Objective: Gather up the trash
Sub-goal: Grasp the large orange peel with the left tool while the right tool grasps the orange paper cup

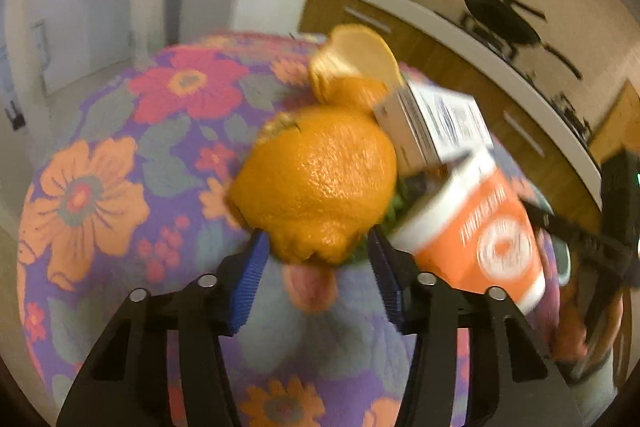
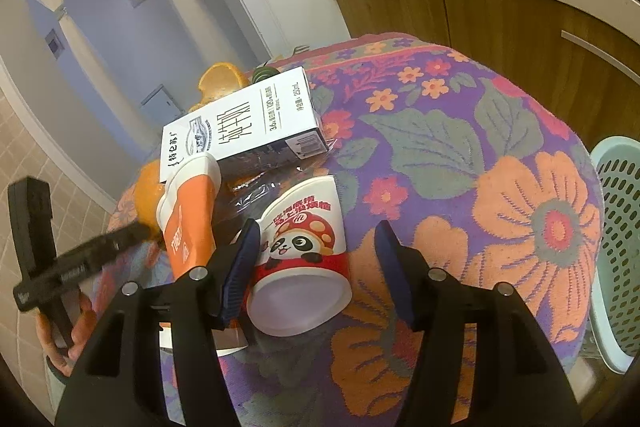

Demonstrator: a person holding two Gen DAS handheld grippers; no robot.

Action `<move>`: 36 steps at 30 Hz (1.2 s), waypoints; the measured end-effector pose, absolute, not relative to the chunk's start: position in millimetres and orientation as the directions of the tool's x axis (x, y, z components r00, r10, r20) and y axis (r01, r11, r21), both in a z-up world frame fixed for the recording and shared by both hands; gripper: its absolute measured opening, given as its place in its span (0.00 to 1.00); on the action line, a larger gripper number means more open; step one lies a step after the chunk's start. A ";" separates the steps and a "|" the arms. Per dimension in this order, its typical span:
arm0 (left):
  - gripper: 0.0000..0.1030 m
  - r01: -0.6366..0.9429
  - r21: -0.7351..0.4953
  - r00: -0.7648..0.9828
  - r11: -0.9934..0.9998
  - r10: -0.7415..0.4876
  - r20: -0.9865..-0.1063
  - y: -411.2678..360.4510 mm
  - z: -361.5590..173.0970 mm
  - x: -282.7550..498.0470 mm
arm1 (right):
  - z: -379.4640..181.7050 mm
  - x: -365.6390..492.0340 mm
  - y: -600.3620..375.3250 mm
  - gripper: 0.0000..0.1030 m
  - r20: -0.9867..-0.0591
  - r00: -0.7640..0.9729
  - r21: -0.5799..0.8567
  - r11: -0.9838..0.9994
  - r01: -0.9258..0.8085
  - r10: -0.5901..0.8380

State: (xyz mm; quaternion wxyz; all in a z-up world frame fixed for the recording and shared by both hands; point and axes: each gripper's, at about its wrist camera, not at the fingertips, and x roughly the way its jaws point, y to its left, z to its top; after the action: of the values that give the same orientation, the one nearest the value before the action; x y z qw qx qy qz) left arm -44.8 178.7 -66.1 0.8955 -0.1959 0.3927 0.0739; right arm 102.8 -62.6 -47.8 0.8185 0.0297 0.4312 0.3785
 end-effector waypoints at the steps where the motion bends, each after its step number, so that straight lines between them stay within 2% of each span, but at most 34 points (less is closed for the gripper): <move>1: 0.46 -0.274 -0.280 0.678 0.920 -0.022 -0.735 178.1 -65.7 -47.0 | -47.9 102.7 -62.6 0.54 -0.683 0.341 0.376 0.711 -0.594 0.646; 4: 0.50 -0.304 -0.237 0.692 0.923 0.043 -0.721 188.6 -57.2 -50.7 | -47.6 101.6 -62.2 0.55 -0.682 0.343 0.374 0.711 -0.595 0.646; 7: 0.65 -0.311 -0.237 0.727 0.920 0.070 -0.683 206.1 -39.6 -48.7 | -47.2 100.7 -61.9 0.56 -0.682 0.344 0.371 0.711 -0.598 0.645; 8: 0.77 -0.303 -0.239 0.734 0.922 0.066 -0.676 211.0 -35.8 -45.3 | -47.4 101.3 -61.6 0.57 -0.684 0.341 0.372 0.710 -0.598 0.645; 9: 0.81 -0.289 -0.247 0.736 0.925 0.049 -0.676 215.1 -33.9 -40.5 | -47.8 101.4 -61.4 0.57 -0.685 0.341 0.372 0.711 -0.596 0.644; 14: 0.81 -0.216 -0.340 0.681 0.915 -0.108 -0.725 227.6 -55.3 -6.0 | -48.0 101.6 -61.0 0.58 -0.684 0.343 0.370 0.711 -0.598 0.644; 17: 0.75 -0.178 -0.374 0.694 0.910 -0.153 -0.704 219.3 -57.9 -3.8 | -48.3 100.7 -60.9 0.62 -0.685 0.344 0.366 0.712 -0.599 0.642; 22: 0.72 -0.177 -0.247 0.687 0.953 -0.060 -0.724 186.3 -54.3 -7.4 | -47.8 100.6 -61.7 0.62 -0.686 0.341 0.368 0.711 -0.600 0.642; 24: 0.64 -0.178 -0.237 0.689 0.955 -0.051 -0.723 183.4 -53.3 -10.7 | -48.7 101.9 -63.0 0.62 -0.686 0.323 0.386 0.702 -0.598 0.652; 26: 0.51 -0.156 -0.243 0.701 0.957 -0.065 -0.710 175.8 -52.7 -16.6 | -49.2 102.9 -67.2 0.62 -0.680 0.313 0.405 0.695 -0.594 0.664; 28: 0.47 -0.170 -0.229 0.710 0.958 -0.042 -0.703 171.8 -51.6 -23.8 | -48.6 101.8 -74.4 0.62 -0.666 0.315 0.420 0.689 -0.591 0.676; 33: 0.37 -0.204 -0.294 0.756 0.934 -0.040 -0.654 180.3 -44.3 -46.0 | -30.6 92.9 -91.8 0.62 -0.594 0.343 0.450 0.654 -0.608 0.728; 36: 0.37 -0.205 -0.323 0.786 0.924 -0.041 -0.617 183.5 -36.3 -61.5 | -9.1 82.0 -82.8 0.62 -0.553 0.339 0.426 0.608 -0.670 0.761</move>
State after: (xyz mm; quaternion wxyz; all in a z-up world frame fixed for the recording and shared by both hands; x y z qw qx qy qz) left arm -61.5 183.5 -36.3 0.9257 -0.1902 0.3241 0.0442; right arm 82.0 -82.8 -9.1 0.8159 0.0615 0.3719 0.4384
